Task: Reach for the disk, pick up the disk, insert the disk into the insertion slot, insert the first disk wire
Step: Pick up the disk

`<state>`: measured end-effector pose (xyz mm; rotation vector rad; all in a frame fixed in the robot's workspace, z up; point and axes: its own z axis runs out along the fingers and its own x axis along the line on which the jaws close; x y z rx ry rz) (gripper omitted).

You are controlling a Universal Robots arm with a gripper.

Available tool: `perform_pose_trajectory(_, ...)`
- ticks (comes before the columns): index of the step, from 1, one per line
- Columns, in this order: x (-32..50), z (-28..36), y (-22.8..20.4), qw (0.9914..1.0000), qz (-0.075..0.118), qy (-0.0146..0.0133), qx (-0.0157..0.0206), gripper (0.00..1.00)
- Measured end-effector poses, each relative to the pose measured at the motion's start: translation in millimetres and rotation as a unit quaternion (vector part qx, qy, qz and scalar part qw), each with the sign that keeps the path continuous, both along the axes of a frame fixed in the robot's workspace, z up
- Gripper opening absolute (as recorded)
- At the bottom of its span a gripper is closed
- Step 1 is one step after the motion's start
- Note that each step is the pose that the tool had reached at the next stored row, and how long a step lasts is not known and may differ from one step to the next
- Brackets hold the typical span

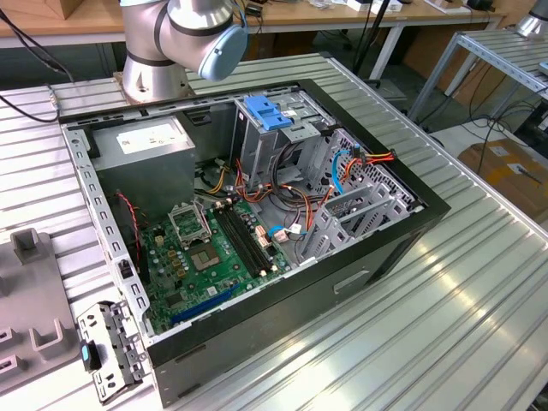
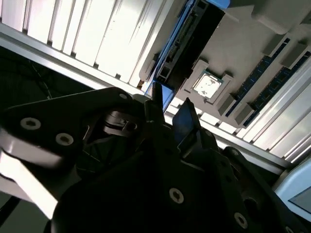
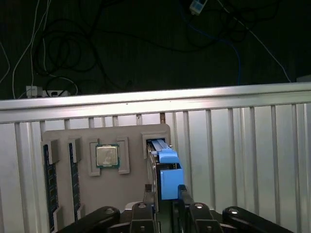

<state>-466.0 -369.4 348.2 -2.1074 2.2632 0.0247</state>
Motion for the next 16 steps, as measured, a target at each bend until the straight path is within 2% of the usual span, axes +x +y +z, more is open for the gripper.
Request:
perform_pose_trajectory(3, -0.4, -0.2, 0.0, 0.99994, 0.011, 0.0003, 0.0, 0.48)
perform_pose_trajectory(5, -1.1, -1.0, 0.0, 0.99977, 0.021, 0.0005, 0.0004, 0.48)
perform_pose_trajectory(6, -1.6, -1.7, 0.0, 0.99969, 0.025, 0.0009, 0.0013, 0.54)
perform_pose_trajectory(14, -3.2, -8.2, 0.4, 0.99957, 0.027, 0.0107, 0.0021, 0.54)
perform_pose_trajectory(16, -3.2, -9.1, 0.4, 0.99956, 0.027, 0.0117, 0.0021, 0.54)
